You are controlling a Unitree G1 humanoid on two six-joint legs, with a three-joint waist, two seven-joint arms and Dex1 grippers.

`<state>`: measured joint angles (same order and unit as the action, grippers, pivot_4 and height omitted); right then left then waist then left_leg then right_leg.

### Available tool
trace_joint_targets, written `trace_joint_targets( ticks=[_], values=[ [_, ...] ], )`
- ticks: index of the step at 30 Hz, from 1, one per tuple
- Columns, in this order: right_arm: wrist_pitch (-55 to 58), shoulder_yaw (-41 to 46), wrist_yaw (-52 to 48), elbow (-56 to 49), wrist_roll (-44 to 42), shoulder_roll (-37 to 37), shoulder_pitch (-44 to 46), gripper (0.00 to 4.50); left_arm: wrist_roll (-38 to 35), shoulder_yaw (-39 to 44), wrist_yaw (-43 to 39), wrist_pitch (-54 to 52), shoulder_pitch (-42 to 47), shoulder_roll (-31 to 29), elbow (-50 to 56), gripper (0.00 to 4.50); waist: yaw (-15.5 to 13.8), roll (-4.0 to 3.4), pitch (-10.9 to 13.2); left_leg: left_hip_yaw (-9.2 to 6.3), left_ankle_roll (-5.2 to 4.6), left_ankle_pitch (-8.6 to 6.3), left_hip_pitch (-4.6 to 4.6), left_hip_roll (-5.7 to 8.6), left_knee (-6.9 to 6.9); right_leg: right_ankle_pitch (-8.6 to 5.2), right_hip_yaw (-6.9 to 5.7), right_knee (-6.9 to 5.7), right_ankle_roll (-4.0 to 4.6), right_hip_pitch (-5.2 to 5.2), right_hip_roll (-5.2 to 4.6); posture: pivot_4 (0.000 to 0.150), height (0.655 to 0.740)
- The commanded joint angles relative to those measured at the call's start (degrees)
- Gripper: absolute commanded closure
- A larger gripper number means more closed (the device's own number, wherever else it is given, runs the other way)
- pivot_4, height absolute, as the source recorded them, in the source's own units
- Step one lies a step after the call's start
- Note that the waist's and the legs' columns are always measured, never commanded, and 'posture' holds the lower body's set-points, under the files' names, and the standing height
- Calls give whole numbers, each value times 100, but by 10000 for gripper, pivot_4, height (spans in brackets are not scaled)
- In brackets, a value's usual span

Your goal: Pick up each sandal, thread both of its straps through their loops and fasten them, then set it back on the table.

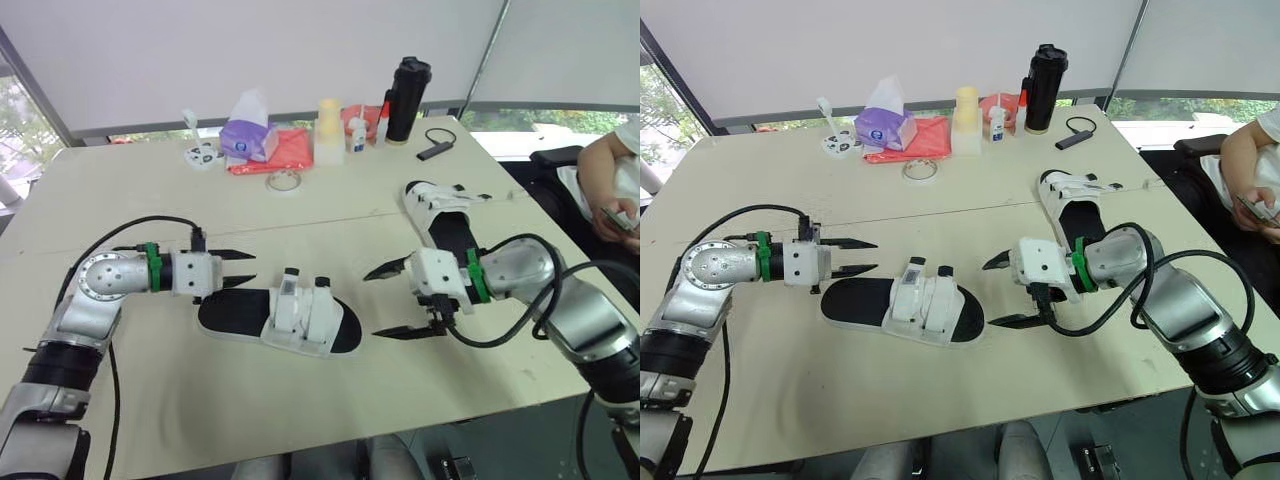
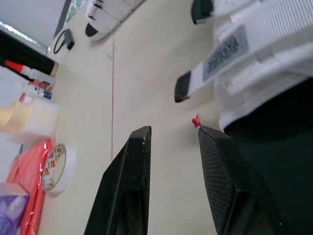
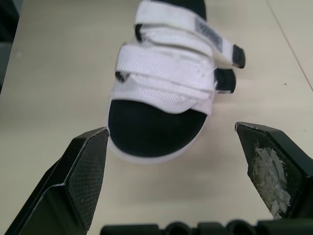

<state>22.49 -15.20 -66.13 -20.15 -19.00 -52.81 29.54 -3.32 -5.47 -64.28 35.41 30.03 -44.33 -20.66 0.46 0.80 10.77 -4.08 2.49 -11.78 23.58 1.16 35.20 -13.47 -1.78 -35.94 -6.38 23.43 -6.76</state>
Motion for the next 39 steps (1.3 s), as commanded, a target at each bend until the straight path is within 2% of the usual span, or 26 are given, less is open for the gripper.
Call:
trace_joint_targets(
  ticks=[1,2,4,5,8,12,17,30,39],
  values=[
    [188,205,202,-364,10,75,-109,0,-37,63,176,310,321,150,-329,17786,-20,2,1,0,0,0,2,1,2,1,0,0,-3,-1,-1,1500,7400],
    [216,208,242,-405,38,88,-150,0,-24,50,191,374,373,191,-424,11525,-23,3,1,0,0,0,4,1,4,6,0,1,-13,-1,-1,1500,7400],
    [262,228,307,-490,71,88,-248,0,-14,29,203,630,410,252,-557,2185,-17,3,1,2,0,0,4,2,6,8,0,1,-16,-1,-1,1500,7400],
    [279,242,328,-525,78,80,-294,0,-20,19,206,772,411,274,-603,1028,-10,3,1,2,0,0,4,2,6,9,0,1,-18,-1,-1,1500,7400],
    [306,260,353,-588,133,18,-420,0,244,6,453,1958,500,314,-1015,1028,-1,3,1,2,0,0,4,1,4,9,0,0,-21,0,0,1500,7400],
    [208,218,396,-547,319,-7,-522,0,438,-464,270,3355,604,201,-1644,1028,9,3,1,4,0,0,3,1,4,10,0,0,-22,0,-1,1500,7400],
    [207,259,387,-546,393,10,-533,0,813,-819,615,4304,1019,340,-2319,1028,-27,5,2,4,0,0,3,1,6,10,0,0,-22,-2,-1,1500,7400],
    [565,541,456,-903,335,-44,-639,0,2866,-968,2132,5346,1735,926,-3525,1028,-120,6,2,10,0,0,3,1,10,11,-1,0,-27,-4,0,1500,7400],
    [707,602,590,-1070,401,-49,-755,0,4066,-957,3445,5563,1941,1185,-3643,1028,-122,7,2,10,0,0,3,2,11,11,-1,0,-32,-5,0,1500,7400]
  ],
)
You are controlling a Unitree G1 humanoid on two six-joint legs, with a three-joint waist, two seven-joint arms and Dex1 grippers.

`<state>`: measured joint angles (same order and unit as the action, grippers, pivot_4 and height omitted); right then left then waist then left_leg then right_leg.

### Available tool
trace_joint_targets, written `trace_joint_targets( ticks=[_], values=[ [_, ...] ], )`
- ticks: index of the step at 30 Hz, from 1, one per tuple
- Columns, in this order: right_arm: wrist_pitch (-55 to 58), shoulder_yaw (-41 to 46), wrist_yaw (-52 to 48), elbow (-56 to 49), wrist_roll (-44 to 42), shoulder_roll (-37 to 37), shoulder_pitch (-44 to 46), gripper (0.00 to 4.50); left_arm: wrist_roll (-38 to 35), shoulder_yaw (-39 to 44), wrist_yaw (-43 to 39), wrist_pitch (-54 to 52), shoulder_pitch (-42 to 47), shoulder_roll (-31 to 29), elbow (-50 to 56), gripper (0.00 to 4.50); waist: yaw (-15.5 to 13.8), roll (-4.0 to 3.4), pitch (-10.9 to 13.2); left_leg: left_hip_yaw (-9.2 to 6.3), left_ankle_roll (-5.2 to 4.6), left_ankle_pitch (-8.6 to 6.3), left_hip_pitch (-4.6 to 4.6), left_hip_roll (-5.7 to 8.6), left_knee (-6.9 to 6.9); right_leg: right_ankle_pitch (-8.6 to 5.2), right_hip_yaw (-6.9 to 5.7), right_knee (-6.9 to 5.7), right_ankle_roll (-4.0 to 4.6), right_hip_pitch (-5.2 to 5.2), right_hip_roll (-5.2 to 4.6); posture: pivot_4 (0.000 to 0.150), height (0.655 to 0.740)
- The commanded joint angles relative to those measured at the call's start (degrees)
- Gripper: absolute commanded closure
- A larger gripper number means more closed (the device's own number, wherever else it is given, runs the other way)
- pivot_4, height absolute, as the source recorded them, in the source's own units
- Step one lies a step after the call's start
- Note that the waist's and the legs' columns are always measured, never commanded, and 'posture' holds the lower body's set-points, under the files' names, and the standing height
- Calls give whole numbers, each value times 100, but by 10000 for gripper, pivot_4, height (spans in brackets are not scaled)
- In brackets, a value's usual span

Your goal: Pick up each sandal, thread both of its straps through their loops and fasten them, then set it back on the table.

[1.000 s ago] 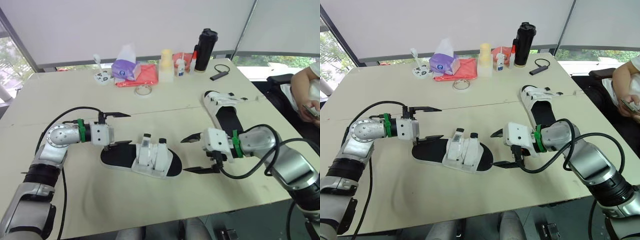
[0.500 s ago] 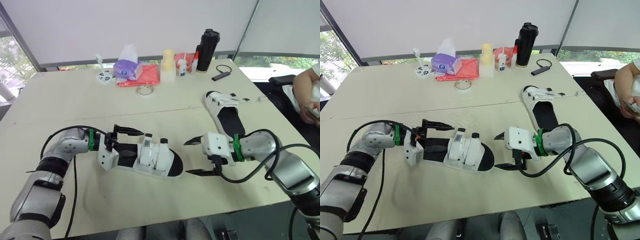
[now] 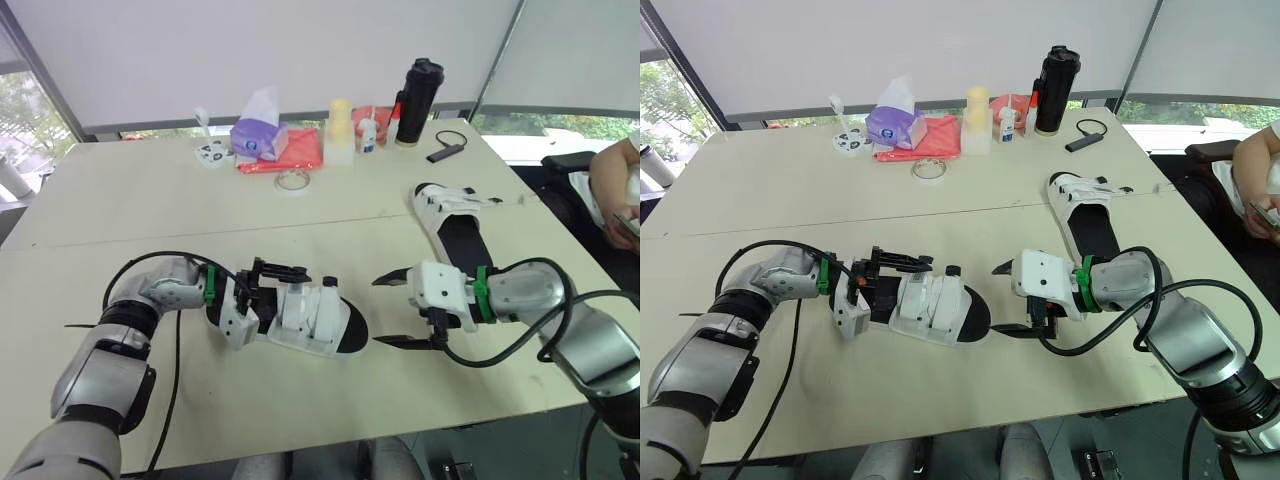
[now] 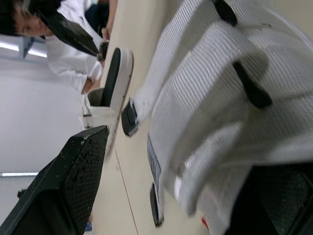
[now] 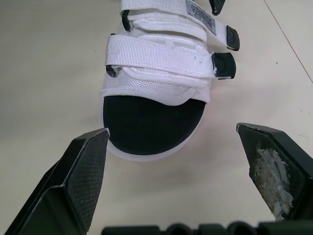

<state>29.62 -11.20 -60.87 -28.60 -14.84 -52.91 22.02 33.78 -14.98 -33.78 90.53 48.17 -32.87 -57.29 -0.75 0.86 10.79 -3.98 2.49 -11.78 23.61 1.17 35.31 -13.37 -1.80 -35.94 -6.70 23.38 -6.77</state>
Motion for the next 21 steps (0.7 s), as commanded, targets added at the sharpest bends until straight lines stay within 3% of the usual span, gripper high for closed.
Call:
trace_joint_targets(
  ticks=[1,5,8,14,16,18,21],
  values=[
    [4,204,76,-233,-10,-35,-6,0,506,-25,545,27,135,67,44,1028,0,0,0,0,0,0,0,0,0,0,0,0,0,0,0,1500,7400],
    [31,204,115,-258,0,-25,-13,0,1071,-83,1200,-43,184,145,170,1028,-5,1,0,0,0,0,0,0,1,-1,0,0,-6,-2,0,1500,7400],
    [47,204,150,-278,0,-28,-29,0,1452,-145,1702,-106,215,186,281,8485,-4,1,0,0,0,0,0,0,1,-2,0,0,-8,-2,0,1500,7400],
    [80,185,210,-300,14,-17,-39,0,2120,-396,2638,-181,293,140,489,38099,-4,2,0,0,0,0,0,0,1,-2,0,0,-9,-1,0,1500,7400],
    [83,172,225,-299,25,-10,-38,0,2317,-481,2962,-245,326,88,542,44905,-10,0,-1,0,0,0,-1,1,1,-5,0,0,-15,-3,0,1500,7400],
    [94,143,252,-301,35,10,-30,0,2452,-555,3268,-400,360,20,562,44905,-8,0,-1,0,0,0,-2,1,1,-7,0,0,-19,-5,-1,1500,7400],
    [95,89,313,-315,59,74,-49,0,1933,-352,3335,-1419,467,70,250,44905,-11,0,-1,0,0,0,-4,1,2,-8,0,-3,-21,-5,-1,1500,7400]
  ],
)
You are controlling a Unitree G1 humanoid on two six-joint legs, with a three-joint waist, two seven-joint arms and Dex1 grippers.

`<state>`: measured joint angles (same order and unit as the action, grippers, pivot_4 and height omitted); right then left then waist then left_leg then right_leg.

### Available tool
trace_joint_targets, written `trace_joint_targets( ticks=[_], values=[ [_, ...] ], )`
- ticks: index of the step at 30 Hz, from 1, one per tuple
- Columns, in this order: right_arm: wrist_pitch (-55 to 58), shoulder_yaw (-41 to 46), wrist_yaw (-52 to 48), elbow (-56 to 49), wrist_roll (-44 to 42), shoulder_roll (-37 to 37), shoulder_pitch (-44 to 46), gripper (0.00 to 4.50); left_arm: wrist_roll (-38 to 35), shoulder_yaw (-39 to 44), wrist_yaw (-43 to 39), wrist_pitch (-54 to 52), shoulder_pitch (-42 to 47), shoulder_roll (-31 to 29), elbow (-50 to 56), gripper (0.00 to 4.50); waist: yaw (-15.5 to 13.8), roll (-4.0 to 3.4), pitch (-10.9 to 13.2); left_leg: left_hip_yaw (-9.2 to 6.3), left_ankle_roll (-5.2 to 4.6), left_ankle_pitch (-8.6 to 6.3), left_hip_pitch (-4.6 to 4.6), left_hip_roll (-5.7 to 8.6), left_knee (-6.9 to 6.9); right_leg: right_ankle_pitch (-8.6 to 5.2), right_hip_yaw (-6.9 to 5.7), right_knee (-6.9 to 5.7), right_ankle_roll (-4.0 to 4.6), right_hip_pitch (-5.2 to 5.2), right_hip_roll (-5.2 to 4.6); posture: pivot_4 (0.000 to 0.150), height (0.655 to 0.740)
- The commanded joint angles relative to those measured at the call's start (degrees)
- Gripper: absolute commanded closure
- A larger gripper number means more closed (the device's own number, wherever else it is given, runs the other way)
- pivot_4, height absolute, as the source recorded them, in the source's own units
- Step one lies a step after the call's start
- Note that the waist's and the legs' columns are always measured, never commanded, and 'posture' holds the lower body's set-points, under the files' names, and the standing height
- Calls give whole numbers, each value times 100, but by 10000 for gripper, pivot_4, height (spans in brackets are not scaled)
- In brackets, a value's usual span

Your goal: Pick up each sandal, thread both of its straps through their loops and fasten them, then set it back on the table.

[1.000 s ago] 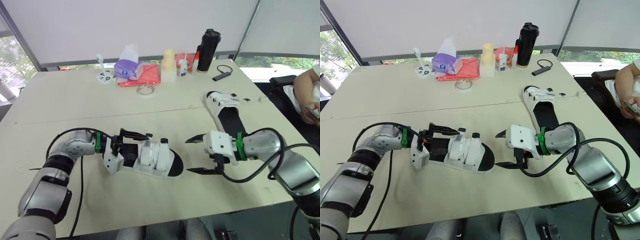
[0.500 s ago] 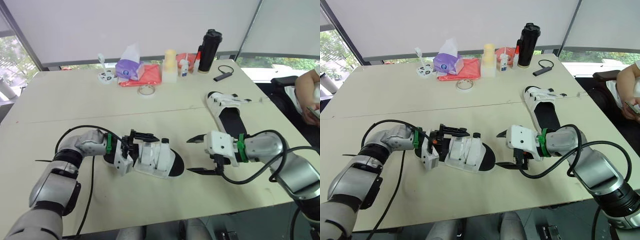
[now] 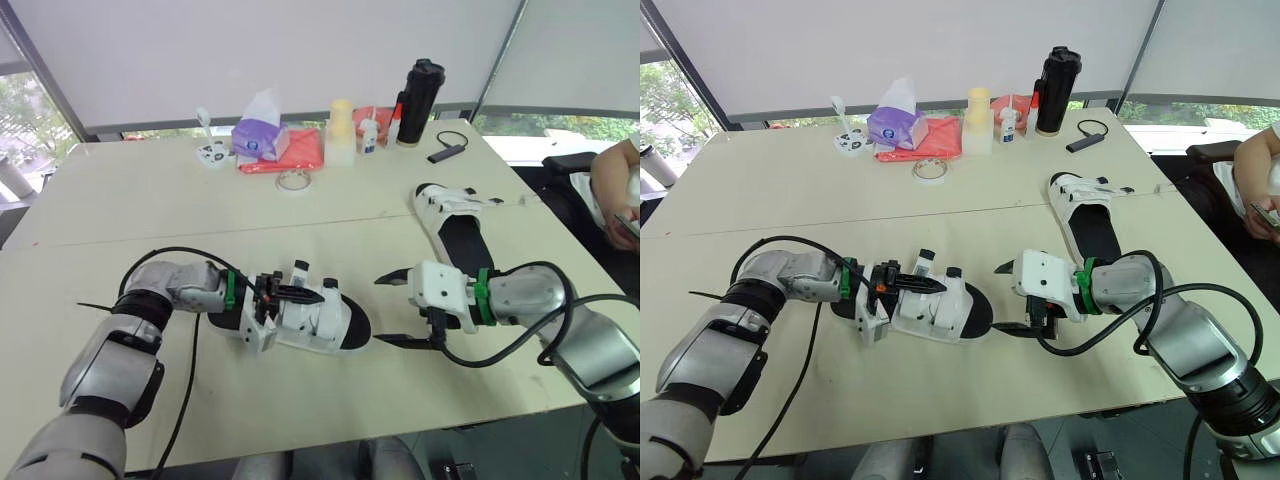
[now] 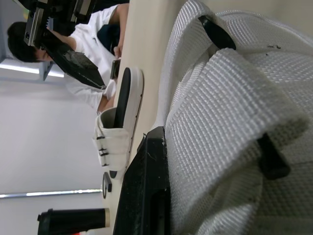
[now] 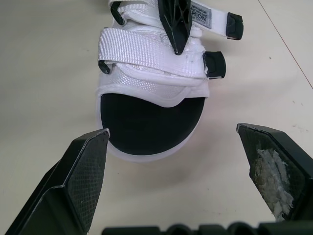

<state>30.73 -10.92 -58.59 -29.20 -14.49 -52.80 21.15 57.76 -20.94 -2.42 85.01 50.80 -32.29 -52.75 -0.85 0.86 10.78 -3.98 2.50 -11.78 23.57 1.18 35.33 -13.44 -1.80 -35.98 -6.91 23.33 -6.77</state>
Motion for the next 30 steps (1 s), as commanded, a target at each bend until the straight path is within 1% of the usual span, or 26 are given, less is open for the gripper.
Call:
trace_joint_targets(
  ticks=[1,3,4,6,7,8,11,13,14,18,21,28,30],
  values=[
    [-8,44,101,-255,28,87,47,0,-695,280,126,-1054,226,34,-320,44905,-3,0,0,0,0,0,0,0,1,-3,-1,-3,-6,0,0,1500,7400],
    [-12,-11,138,-236,57,148,69,0,-1266,466,-193,-1752,203,133,-442,44905,6,0,0,-2,0,0,-1,-1,9,-5,-3,-9,-8,0,0,1500,7400],
    [-25,-43,154,-214,80,179,83,0,-1517,587,-354,-2218,157,197,-394,34850,10,1,1,-2,0,0,-1,-1,12,-5,-3,-11,-8,0,0,1500,7400],
    [-53,-104,176,-167,129,243,113,0,-2215,850,-883,-3099,-13,397,-219,27897,15,3,2,-2,0,0,0,-1,14,-5,-3,-11,-8,0,0,1500,7400],
    [-62,-130,187,-144,149,285,136,0,-2449,929,-1092,-3500,-134,483,19,21091,19,3,2,-2,0,0,2,-1,14,-5,-3,-9,-8,0,0,1500,7400],
    [-57,-155,198,-125,158,325,164,0,-2641,1004,-1254,-3907,-268,575,300,17224,22,4,2,-1,0,0,3,-1,14,-5,-2,-7,-8,0,0,1500,7400],
    [-64,-226,216,-55,199,427,246,0,-2993,1121,-1689,-5233,-682,854,1314,17224,27,4,3,-2,-2,-2,10,0,14,2,-2,-5,6,3,0,1500,7400],
    [-68,-251,207,-15,241,482,280,0,-3093,1144,-1847,-5905,-884,956,1852,17224,25,5,3,-2,-2,-2,12,1,14,2,-2,-6,6,6,0,1500,7400],
    [-74,-263,201,2,259,503,294,0,-3182,1164,-1943,-6166,-973,990,2095,17224,21,5,4,-3,-2,-2,12,1,13,2,-2,-7,6,6,1,1500,7400],
    [-87,-308,187,34,297,557,342,0,-3121,1084,-1968,-6663,-1161,885,2709,17224,20,6,4,-4,-2,-2,12,0,14,2,-2,-6,6,5,1,1500,7400],
    [-115,-325,172,90,307,609,401,0,-3041,964,-2080,-6552,-1182,631,2769,17224,20,6,4,-4,-2,-2,12,0,15,2,-2,-6,7,6,1,1500,7400],
    [-184,-368,166,189,372,684,464,0,-2559,529,-1659,-5854,-911,253,2383,17224,16,7,5,-4,-2,-2,11,1,14,2,-2,-5,7,6,1,1500,7400],
    [-199,-375,183,187,396,691,449,0,-2296,309,-1542,-5518,-851,109,2305,17224,10,9,6,-5,-2,-2,11,1,14,2,-2,-5,7,6,1,1500,7400]
  ],
)
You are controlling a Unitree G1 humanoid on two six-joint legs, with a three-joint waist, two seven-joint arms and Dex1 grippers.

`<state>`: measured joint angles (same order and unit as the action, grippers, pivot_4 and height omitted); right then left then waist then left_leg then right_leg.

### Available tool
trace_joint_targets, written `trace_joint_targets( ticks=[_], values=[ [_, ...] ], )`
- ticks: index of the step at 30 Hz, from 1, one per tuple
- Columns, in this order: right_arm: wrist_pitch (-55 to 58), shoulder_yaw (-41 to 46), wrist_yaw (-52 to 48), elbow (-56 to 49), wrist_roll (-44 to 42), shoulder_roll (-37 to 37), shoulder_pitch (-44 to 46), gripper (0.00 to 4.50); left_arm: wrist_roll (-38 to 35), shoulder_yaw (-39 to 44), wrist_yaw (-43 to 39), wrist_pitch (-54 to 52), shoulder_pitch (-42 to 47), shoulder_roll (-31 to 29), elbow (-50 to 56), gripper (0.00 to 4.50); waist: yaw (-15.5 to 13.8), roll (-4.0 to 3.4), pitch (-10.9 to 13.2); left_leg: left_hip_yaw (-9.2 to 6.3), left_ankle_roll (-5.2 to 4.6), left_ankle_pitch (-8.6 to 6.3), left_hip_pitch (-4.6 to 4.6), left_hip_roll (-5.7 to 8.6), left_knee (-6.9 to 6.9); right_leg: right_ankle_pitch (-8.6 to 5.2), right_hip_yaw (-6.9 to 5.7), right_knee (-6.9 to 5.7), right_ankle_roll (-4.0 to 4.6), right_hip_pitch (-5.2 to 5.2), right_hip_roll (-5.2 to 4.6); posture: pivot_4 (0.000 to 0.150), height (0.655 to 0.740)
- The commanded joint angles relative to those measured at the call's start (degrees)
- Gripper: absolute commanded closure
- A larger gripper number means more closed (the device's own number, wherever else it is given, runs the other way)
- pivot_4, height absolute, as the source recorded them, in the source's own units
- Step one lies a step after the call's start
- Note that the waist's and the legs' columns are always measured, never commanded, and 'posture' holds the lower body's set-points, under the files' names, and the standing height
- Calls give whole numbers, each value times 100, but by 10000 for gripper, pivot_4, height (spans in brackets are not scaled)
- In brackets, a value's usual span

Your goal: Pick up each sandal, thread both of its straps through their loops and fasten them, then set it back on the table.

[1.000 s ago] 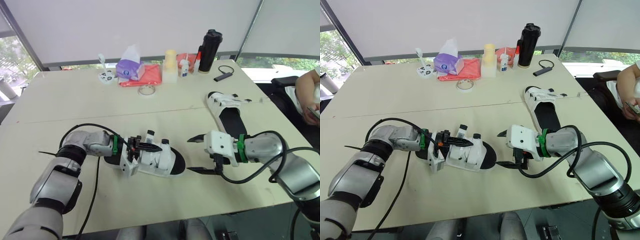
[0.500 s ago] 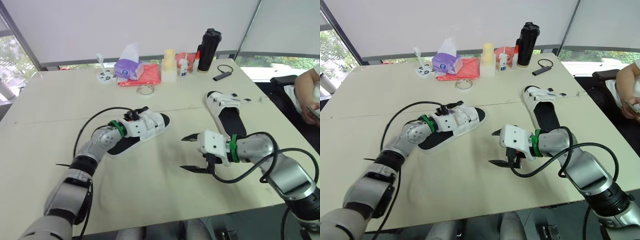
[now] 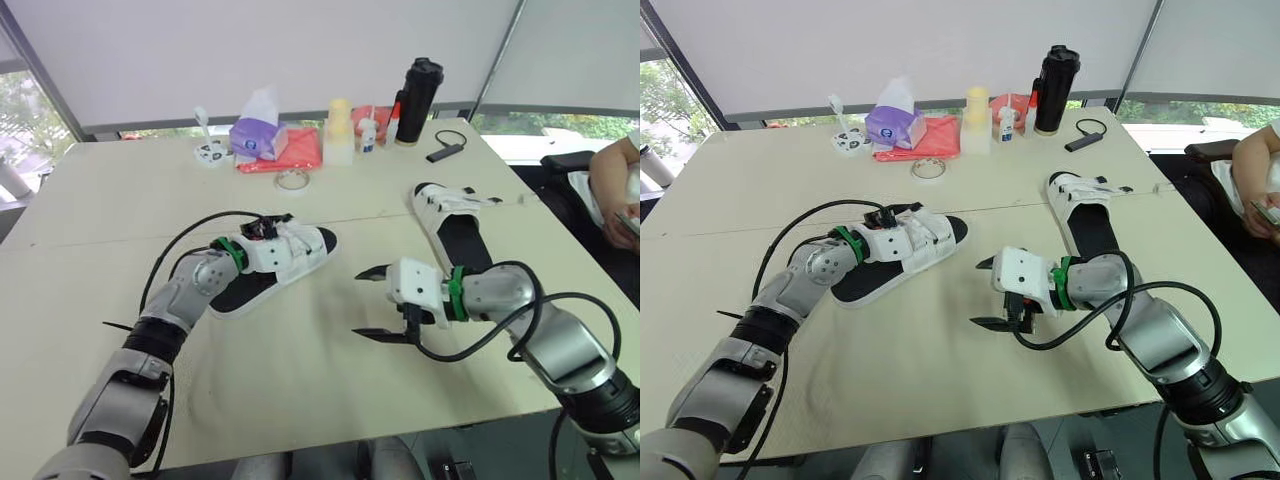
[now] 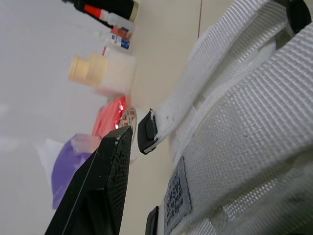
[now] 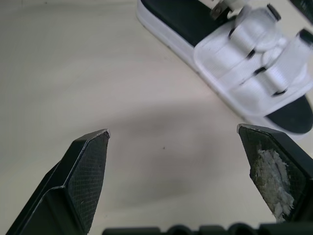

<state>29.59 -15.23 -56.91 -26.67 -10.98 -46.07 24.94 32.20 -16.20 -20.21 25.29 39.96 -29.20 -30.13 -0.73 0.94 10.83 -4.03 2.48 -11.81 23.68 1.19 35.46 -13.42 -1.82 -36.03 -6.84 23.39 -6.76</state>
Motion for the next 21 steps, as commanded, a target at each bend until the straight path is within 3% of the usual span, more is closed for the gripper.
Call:
trace_joint_targets(
  ticks=[1,12,15,19,21],
  values=[
    [-83,52,24,-76,53,26,56,0,506,-300,411,560,288,-281,-25,17224,1,1,1,0,0,0,0,0,0,0,0,0,0,0,0,1500,7400],
    [-40,5,102,-166,155,98,-29,0,1112,-867,1112,1193,772,-309,-588,17224,-1,1,1,1,0,0,0,0,0,0,0,0,-1,0,0,1500,7400],
    [-38,-9,108,-172,175,110,-29,0,1165,-1001,1086,1367,865,-297,-678,25601,-1,1,1,1,0,0,0,0,0,0,0,0,-1,-1,0,1500,7400],
    [-23,-6,130,-195,194,117,-42,0,1115,-1004,1112,1422,912,-264,-753,44259,2,1,1,1,0,0,1,1,0,0,0,1,-1,0,0,1500,7400],
    [-5,1,148,-214,192,123,-58,0,945,-949,943,1374,910,-210,-814,44259,-2,1,1,1,0,0,1,1,0,0,0,0,-1,0,0,1500,7400]
  ],
)
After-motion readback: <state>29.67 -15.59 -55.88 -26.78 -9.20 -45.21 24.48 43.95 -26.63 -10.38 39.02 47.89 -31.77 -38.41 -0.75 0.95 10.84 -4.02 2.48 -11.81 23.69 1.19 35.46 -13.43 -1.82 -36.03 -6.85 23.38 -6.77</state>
